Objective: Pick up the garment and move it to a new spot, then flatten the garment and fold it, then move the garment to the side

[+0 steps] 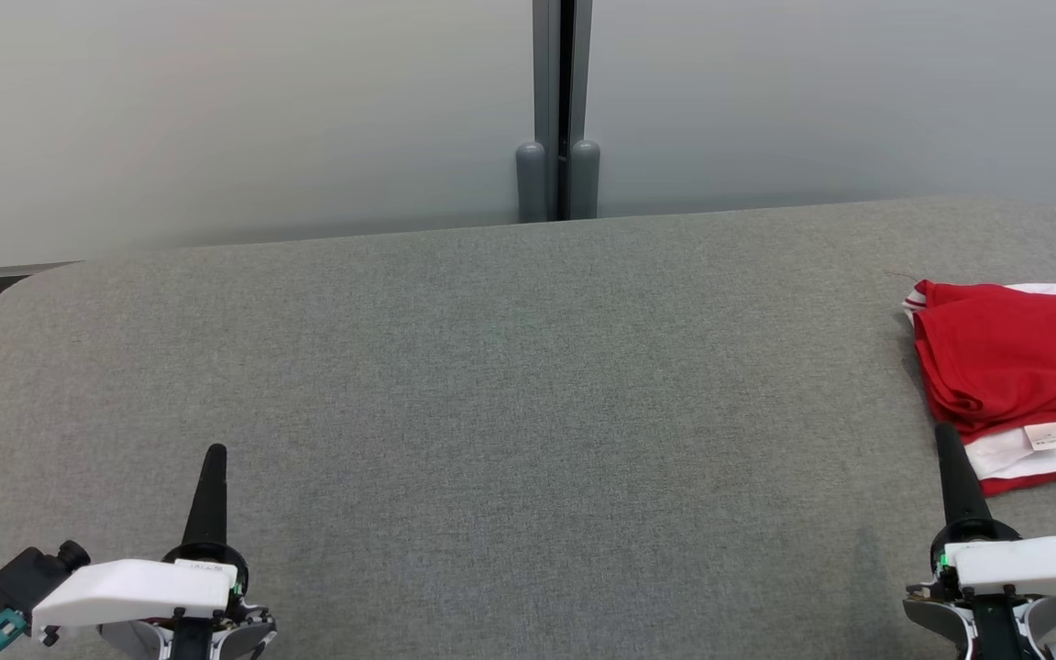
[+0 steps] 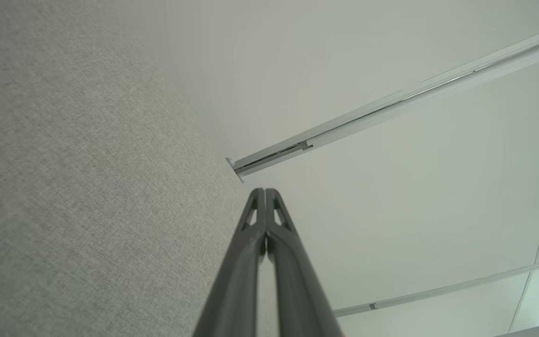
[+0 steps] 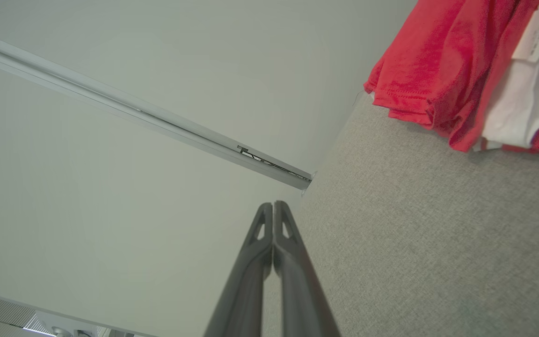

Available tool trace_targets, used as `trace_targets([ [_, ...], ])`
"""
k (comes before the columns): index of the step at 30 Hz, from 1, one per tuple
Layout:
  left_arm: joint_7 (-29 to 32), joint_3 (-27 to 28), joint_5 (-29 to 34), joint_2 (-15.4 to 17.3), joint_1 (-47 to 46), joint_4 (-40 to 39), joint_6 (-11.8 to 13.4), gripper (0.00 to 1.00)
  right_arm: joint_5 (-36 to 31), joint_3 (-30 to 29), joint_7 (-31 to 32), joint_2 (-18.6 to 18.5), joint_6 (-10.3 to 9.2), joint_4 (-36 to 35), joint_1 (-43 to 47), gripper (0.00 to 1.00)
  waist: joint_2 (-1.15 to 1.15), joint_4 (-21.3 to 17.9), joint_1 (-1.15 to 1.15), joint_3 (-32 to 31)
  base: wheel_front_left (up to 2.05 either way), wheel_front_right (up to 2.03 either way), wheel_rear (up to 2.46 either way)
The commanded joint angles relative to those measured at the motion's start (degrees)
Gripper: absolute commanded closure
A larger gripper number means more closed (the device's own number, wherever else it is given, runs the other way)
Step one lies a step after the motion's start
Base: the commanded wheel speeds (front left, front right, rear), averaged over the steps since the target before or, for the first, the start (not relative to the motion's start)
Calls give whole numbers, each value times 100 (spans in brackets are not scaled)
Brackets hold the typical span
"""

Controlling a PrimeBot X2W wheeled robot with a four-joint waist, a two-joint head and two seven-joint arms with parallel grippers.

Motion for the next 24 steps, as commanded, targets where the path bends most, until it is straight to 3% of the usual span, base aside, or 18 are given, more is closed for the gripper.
trace_targets([
  [1, 36, 54, -156, 31, -125, -59, -37, 100, 171, -35, 55, -43, 1, -39, -95, 100, 0, 1, 0, -2, 0, 0, 0],
  [24, 356, 246, -1171, 37, -199, -57, -129, 100, 1308, -235, 379, -31, 0, -5, -139, 100, 0, 15, 0, -27, 0, 0, 0],
])
